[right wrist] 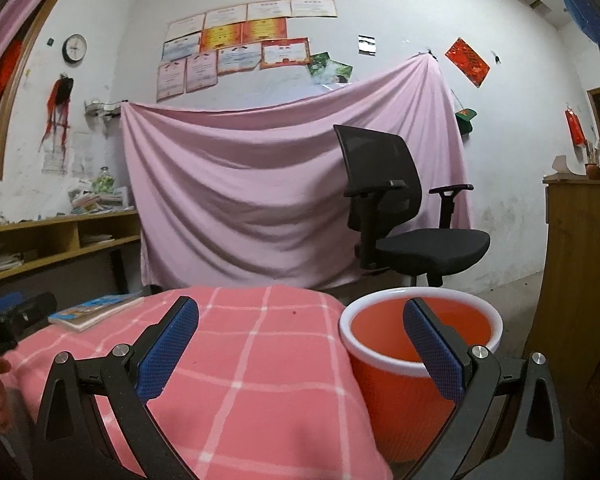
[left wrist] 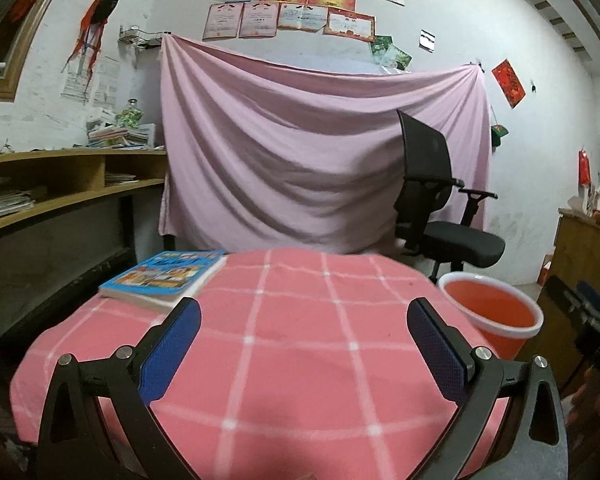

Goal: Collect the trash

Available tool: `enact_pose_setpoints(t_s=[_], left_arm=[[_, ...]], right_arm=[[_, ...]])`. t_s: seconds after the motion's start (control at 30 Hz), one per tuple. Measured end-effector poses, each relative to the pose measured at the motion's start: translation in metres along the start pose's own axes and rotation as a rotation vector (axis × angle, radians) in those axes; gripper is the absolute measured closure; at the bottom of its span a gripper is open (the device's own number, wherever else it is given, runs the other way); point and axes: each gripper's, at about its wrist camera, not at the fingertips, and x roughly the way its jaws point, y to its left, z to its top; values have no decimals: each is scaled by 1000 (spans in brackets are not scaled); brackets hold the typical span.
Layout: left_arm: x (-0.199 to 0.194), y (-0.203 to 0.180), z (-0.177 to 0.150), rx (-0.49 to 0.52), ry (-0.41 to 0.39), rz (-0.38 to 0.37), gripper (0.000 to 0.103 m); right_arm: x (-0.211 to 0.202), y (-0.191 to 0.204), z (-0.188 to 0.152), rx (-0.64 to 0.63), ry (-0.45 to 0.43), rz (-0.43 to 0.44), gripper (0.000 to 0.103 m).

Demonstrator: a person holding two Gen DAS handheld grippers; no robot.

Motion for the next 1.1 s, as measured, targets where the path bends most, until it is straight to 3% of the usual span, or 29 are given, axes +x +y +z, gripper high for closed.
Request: enact_pose_setpoints(t_s=[0.3, 0.6, 1.1], left_arm=[[-23, 9, -20, -4, 10, 24, 2], [-46, 2, -28, 32, -25, 33, 2], [-48, 4, -33, 16, -33, 44, 2]], right_arm=[[-25, 30, -5, -43, 13, 56, 0], [-44, 33, -7, -35, 29, 62, 0], [-38, 34, -18, -46, 80, 52, 0]])
